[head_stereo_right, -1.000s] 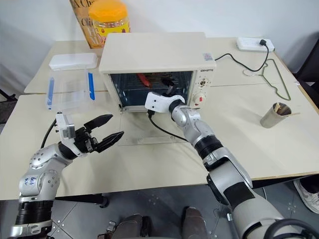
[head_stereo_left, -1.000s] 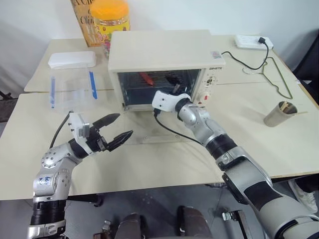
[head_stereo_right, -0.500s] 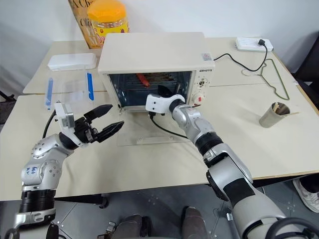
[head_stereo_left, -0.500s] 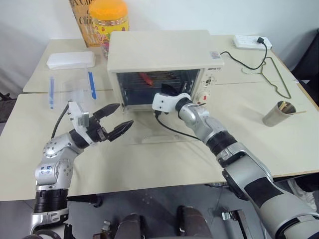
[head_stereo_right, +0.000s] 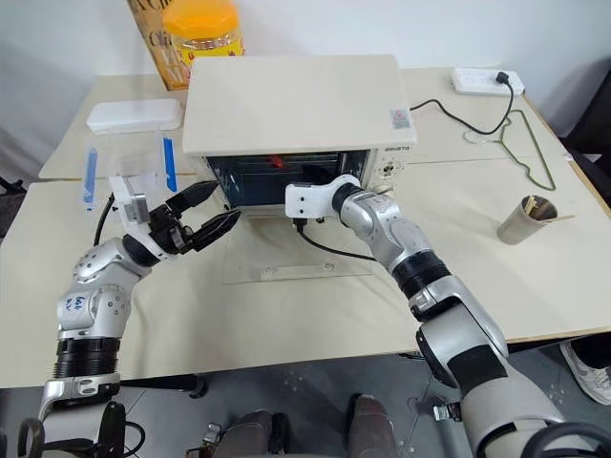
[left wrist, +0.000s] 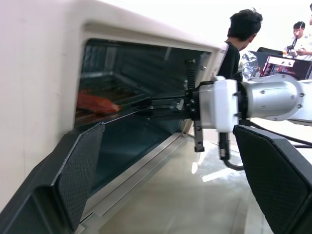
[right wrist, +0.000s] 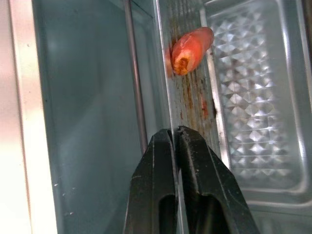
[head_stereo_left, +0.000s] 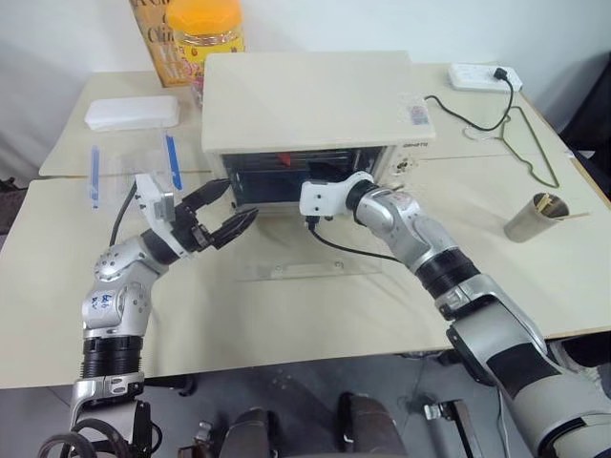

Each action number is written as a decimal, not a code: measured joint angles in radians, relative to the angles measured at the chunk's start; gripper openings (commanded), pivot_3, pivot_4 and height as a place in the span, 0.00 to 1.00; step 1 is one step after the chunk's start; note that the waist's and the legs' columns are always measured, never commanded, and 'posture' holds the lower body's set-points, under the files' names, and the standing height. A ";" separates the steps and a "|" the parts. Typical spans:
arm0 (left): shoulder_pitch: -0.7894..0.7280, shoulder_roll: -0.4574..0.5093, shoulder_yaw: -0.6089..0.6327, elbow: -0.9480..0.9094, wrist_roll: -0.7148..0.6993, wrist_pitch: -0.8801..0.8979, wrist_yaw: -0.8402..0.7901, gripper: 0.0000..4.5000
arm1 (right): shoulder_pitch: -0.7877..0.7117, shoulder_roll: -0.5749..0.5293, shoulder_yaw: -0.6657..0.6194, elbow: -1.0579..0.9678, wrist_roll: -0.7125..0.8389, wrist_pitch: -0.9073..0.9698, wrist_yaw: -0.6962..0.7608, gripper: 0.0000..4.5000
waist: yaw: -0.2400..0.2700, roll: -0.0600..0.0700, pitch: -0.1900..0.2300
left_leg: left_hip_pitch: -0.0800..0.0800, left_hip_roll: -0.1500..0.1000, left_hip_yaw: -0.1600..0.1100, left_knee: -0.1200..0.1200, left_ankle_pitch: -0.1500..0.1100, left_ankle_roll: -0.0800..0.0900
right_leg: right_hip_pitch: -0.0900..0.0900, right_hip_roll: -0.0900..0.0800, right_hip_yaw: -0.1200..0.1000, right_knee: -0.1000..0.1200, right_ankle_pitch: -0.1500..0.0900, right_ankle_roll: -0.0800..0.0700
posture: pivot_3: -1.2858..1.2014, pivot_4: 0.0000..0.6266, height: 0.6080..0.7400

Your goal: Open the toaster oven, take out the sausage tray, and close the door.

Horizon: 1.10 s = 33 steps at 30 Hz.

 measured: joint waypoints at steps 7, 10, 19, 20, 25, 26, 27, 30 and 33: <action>-0.039 -0.001 -0.002 0.049 0.015 -0.027 -0.002 1.00 | 0.065 -0.007 -0.010 -0.113 0.016 0.031 0.071 0.00 | -0.011 0.000 0.000 | 0.000 0.000 0.001 0.002 0.000 0.000 | 0.000 0.000 0.001 0.001 0.000 0.000 | 0.52 0.24 1.00; -0.063 -0.001 -0.002 0.073 0.018 -0.038 -0.009 1.00 | 0.065 -0.010 -0.010 -0.116 0.016 0.033 0.075 0.00 | -0.013 0.000 0.000 | 0.000 0.000 0.001 0.002 0.000 0.000 | 0.000 0.000 0.000 0.001 0.000 0.000 | 0.52 0.24 1.00; -0.133 0.033 -0.001 0.157 0.037 -0.045 -0.063 1.00 | 0.180 -0.039 -0.029 -0.293 0.016 0.056 0.123 0.00 | -0.012 0.000 0.000 | 0.000 0.000 0.001 0.001 0.000 0.000 | 0.000 0.000 0.000 0.003 0.000 0.000 | 0.52 0.24 1.00; -0.141 0.037 -0.001 0.169 0.037 -0.044 -0.073 1.00 | 0.204 -0.046 -0.033 -0.326 0.016 0.063 0.128 0.00 | -0.012 0.000 0.000 | 0.000 0.000 0.001 0.001 0.000 0.000 | 0.000 0.000 0.000 0.003 0.000 0.000 | 0.52 0.24 1.00; -0.187 0.050 -0.001 0.232 0.036 -0.039 -0.123 1.00 | 0.307 -0.081 -0.054 -0.461 0.016 0.082 0.157 0.00 | -0.001 0.000 0.000 | 0.000 0.000 0.001 0.003 0.000 0.000 | 0.000 0.000 0.000 0.003 0.000 0.000 | 0.52 0.24 1.00; -0.196 0.058 -0.001 0.249 0.037 -0.039 -0.131 1.00 | 0.325 -0.085 -0.056 -0.485 0.017 0.089 0.165 0.00 | 0.003 0.000 0.000 | 0.000 0.000 0.003 0.003 0.000 0.000 | 0.000 0.000 0.000 0.003 0.000 0.000 | 0.52 0.24 1.00; -0.209 0.063 -0.002 0.270 0.039 -0.038 -0.143 1.00 | 0.351 -0.093 -0.065 -0.518 0.017 0.094 0.173 0.00 | 0.008 0.000 0.000 | 0.000 0.000 0.003 0.003 0.000 0.000 | 0.000 0.000 0.000 0.002 0.000 0.000 | 0.52 0.24 1.00; -0.258 0.071 -0.006 0.355 0.047 -0.046 -0.191 1.00 | 0.449 -0.126 -0.080 -0.629 0.016 0.119 0.202 0.00 | 0.025 0.000 0.000 | 0.000 -0.001 0.007 0.004 0.000 0.000 | 0.000 0.000 0.000 0.003 0.000 0.000 | 0.52 0.24 1.00; -0.300 0.070 -0.012 0.432 0.067 -0.065 -0.220 1.00 | 0.503 -0.144 -0.098 -0.704 0.014 0.135 0.210 0.00 | 0.039 -0.001 0.000 | 0.000 -0.001 0.012 0.005 0.000 0.000 | 0.000 0.000 0.001 0.000 0.000 0.000 | 0.52 0.24 1.00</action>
